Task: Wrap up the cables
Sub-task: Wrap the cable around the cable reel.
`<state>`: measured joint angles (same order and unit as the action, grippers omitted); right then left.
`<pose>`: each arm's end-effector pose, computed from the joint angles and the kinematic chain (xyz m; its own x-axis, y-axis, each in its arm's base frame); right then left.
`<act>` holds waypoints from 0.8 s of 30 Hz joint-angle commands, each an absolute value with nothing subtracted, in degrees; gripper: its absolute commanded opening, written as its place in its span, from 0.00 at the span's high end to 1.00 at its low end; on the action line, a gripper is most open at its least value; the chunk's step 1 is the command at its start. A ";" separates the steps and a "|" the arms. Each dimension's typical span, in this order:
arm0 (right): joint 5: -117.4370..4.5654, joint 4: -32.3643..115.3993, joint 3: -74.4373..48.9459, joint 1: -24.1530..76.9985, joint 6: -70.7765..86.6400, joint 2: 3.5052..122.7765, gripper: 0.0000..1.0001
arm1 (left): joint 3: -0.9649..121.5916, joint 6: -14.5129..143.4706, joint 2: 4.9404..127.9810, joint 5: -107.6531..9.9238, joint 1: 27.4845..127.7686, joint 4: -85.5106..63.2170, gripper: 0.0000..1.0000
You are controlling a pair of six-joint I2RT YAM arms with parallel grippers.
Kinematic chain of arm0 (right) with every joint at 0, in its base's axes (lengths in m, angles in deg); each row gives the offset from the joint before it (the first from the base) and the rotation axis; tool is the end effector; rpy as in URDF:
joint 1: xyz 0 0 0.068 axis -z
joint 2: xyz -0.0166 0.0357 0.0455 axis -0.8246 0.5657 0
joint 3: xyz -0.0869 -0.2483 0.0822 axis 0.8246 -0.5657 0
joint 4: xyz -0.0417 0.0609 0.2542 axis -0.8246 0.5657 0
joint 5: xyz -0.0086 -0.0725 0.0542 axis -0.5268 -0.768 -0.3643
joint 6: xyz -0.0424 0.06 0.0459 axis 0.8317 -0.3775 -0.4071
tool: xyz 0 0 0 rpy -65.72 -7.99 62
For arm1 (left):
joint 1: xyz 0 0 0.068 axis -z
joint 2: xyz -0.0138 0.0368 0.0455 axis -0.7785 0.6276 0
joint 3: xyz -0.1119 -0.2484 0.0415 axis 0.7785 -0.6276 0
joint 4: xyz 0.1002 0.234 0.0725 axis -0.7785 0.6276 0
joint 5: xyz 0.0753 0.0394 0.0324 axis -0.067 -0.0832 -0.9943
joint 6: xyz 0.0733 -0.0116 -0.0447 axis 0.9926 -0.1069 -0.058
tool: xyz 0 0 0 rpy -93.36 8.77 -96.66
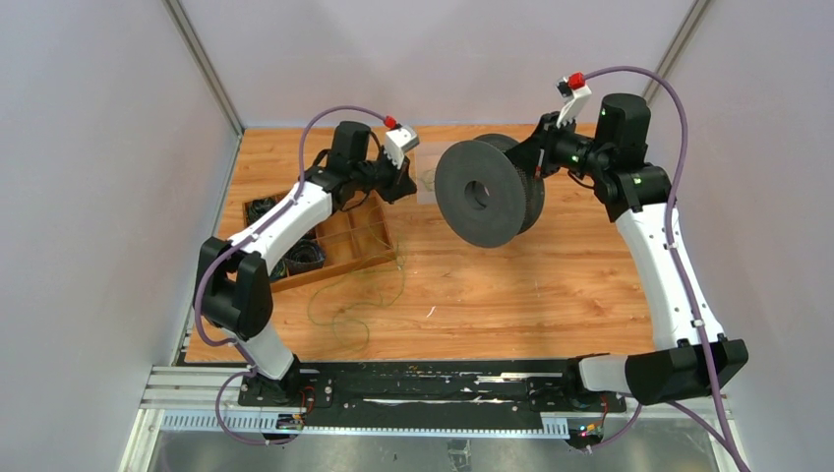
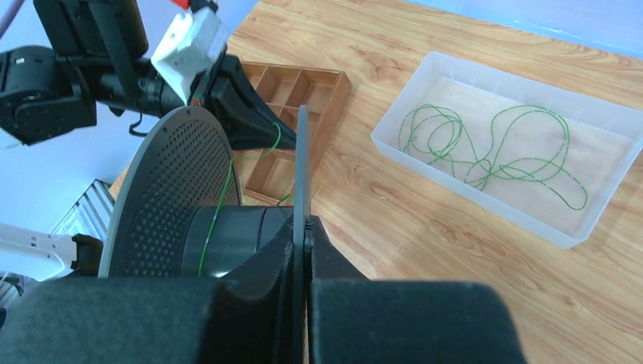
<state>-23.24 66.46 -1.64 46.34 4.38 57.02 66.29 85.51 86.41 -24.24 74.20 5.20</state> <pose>0.2979 0.0991 0.4493 -0.3656 0.0787 -0.9274 -0.6935 0.6415 0.3278 0.3682 -0.2021 0.2908 -0.3495 0.2988 -0.8880 0.8238 0.5494 -0.1394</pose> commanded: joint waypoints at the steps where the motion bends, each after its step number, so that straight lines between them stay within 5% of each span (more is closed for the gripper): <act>1: -25.30 63.72 1.21 48.44 -0.80 56.31 0.99 | 62.99 88.15 85.53 -24.43 76.75 4.56 1.00; 24: -36.47 64.13 2.41 53.86 -11.10 57.75 0.99 | 55.17 83.15 85.74 -17.69 87.38 -4.44 0.92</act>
<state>-34.80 66.53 0.35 52.48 -7.73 58.24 55.30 83.65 84.22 -19.63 85.32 -3.87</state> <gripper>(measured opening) 0.025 0.078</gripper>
